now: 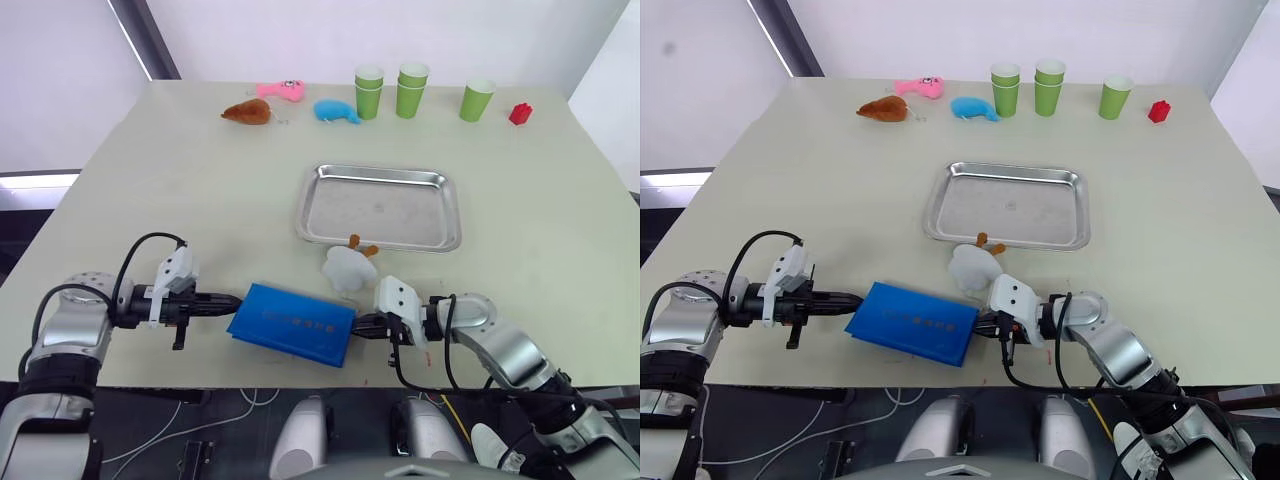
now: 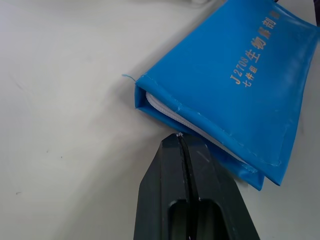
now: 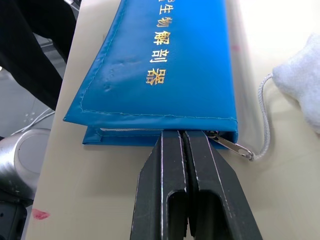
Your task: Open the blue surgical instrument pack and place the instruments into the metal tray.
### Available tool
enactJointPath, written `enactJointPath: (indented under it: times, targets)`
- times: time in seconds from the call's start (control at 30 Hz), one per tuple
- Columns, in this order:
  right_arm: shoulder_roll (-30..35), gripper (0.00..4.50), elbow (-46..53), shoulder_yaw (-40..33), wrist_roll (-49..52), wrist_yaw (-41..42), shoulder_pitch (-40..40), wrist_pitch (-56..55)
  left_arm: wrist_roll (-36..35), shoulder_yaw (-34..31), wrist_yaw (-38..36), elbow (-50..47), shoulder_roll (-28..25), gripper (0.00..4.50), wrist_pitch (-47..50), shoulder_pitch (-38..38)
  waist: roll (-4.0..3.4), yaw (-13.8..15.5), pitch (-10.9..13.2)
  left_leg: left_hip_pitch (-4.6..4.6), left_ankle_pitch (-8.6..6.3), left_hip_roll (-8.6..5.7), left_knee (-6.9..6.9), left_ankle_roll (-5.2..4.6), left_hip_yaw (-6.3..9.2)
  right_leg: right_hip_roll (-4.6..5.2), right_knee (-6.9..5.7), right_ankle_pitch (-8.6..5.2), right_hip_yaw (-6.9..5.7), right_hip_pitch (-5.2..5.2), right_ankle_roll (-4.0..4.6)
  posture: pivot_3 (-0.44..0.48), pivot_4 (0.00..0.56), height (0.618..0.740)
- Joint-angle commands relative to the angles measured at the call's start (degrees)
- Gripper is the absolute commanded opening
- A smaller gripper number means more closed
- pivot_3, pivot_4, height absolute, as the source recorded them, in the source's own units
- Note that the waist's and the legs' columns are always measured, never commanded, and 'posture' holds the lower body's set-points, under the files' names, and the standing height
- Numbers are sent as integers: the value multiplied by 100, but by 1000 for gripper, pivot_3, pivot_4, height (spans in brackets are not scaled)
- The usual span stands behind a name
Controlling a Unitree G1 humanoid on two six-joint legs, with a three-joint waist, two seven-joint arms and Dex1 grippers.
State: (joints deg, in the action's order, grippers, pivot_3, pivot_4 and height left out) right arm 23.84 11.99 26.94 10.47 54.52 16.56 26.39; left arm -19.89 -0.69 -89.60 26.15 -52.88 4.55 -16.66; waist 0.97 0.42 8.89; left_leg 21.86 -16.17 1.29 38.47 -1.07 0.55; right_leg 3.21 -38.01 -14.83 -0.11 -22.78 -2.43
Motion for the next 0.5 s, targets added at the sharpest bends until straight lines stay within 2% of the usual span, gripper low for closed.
enactJointPath:
  times: [0.03, 0.3, 0.5]
  targets:
    - [-61, 44, 8, -81, 10, -44, 85, -121, -201, -16, -290, -249, -127, 0, 8, 31, 0, -4, 0, 0, 0, 0, 0, 0, 0, 0, 0, 0, 0, 0, 0, 0, 150, 739]
    - [-108, 44, -89, -86, -19, -25, 107, -208, 46, 8, -289, 167, -263, 0, -433, -25, 1, -103, 1, 0, 0, 1, 0, 0, 4, -2, 0, 0, 0, 0, 0, 0, 150, 739]
    - [-123, 44, -197, -105, -36, -1, 147, -305, -65, -28, -282, 64, -171, 0, -334, 31, 1, -117, 1, 1, 0, 2, -1, 0, 6, -2, 0, 0, 1, -2, 0, 0, 150, 739]
